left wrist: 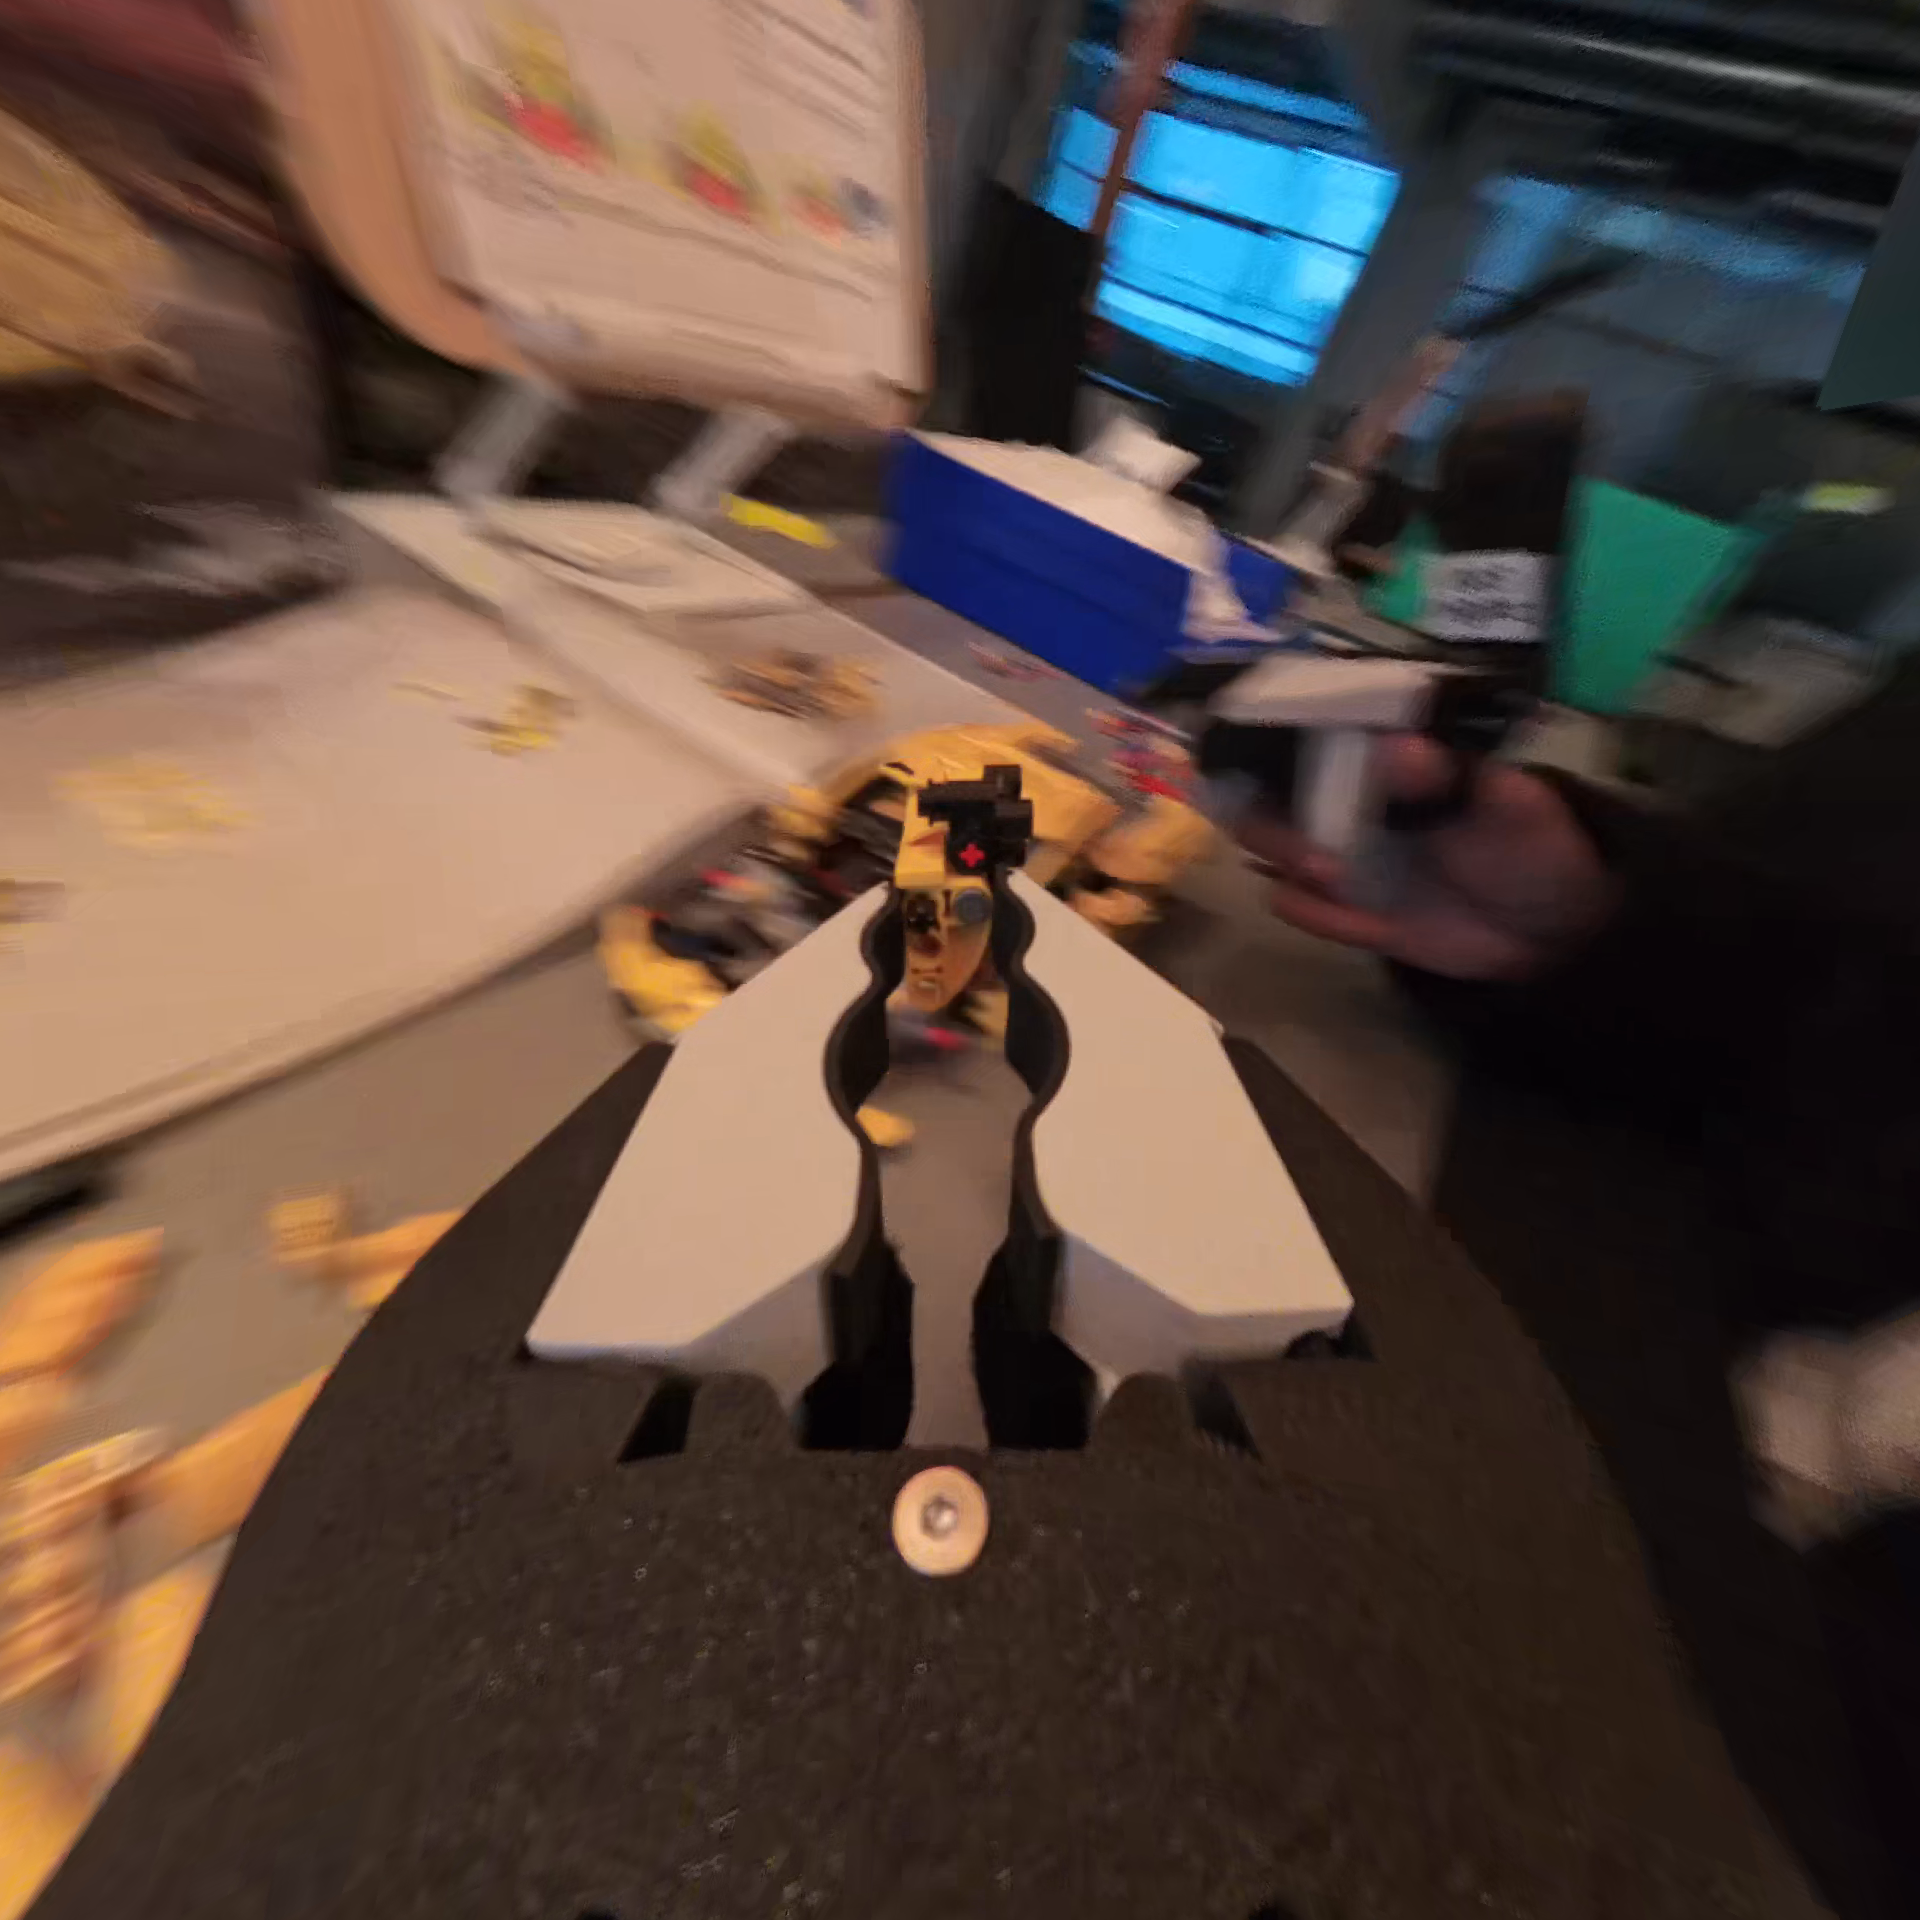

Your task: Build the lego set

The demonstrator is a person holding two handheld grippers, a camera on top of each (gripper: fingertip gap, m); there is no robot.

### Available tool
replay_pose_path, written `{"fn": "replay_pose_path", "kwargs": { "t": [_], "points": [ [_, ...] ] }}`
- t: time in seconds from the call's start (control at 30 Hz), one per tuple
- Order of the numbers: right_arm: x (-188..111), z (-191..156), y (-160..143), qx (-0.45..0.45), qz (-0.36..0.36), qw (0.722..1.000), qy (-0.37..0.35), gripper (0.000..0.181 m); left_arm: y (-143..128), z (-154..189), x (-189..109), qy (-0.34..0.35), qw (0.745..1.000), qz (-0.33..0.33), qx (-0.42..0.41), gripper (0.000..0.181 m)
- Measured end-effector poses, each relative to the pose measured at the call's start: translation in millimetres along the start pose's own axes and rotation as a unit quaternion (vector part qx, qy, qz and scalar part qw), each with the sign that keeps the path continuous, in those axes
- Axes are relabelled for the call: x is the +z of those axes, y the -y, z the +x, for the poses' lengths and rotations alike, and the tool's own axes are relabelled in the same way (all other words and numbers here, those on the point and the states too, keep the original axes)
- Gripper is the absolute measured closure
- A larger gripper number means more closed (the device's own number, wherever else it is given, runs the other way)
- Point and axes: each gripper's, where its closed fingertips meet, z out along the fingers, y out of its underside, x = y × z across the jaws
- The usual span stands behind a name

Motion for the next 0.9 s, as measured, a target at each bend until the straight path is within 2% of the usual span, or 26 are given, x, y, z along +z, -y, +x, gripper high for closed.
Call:
{"fn": "replay_pose_path", "kwargs": {
  "t": [0.03, 0.07, 0.17, 0.23, 0.37, 0.6, 0.7, 0.77, 0.8, 0.83, 0.9],
  "points": [
    [-1, 4, 2, -0.020, 0.004, 1.000, -0.018, 0.148, -12, 19, 7, -0.058, 0.998, -0.034, -0.019, 0.166],
    [-2, 7, 3, -0.038, 0.008, 0.999, -0.033, 0.146, -26, 32, 12, -0.088, 0.993, -0.074, -0.022, 0.165],
    [-2, 9, 2, -0.062, 0.004, 0.997, -0.052, 0.145, -55, 32, 20, -0.055, 0.985, -0.151, 0.066, 0.165],
    [0, 7, -3, -0.057, -0.010, 0.997, -0.045, 0.145, -61, 27, 21, -0.033, 0.981, -0.167, 0.092, 0.166],
    [0, 11, -4, -0.045, -0.014, 0.998, -0.050, 0.145, -69, 22, 22, -0.026, 0.978, -0.188, 0.082, 0.165],
    [-9, 25, 0, -0.011, -0.009, 0.997, -0.073, 0.145, -85, 34, 23, -0.052, 0.968, -0.224, 0.104, 0.165],
    [-19, 32, 10, -0.013, -0.004, 0.995, -0.097, 0.145, -90, 39, 23, -0.060, 0.964, -0.234, 0.115, 0.165],
    [-46, 48, 26, -0.039, -0.018, 0.988, -0.151, 0.142, -92, 39, 22, -0.061, 0.962, -0.239, 0.116, 0.165],
    [-71, 63, 34, -0.063, -0.035, 0.977, -0.199, 0.136, -92, 39, 22, -0.060, 0.962, -0.238, 0.117, 0.166],
    [-102, 80, 39, -0.081, -0.056, 0.962, -0.254, 0.137, -92, 39, 22, -0.060, 0.962, -0.239, 0.117, 0.166],
    [-164, 100, 43, -0.077, -0.088, 0.942, -0.315, 0.141, -92, 38, 23, -0.061, 0.963, -0.238, 0.112, 0.166]
  ]
}}
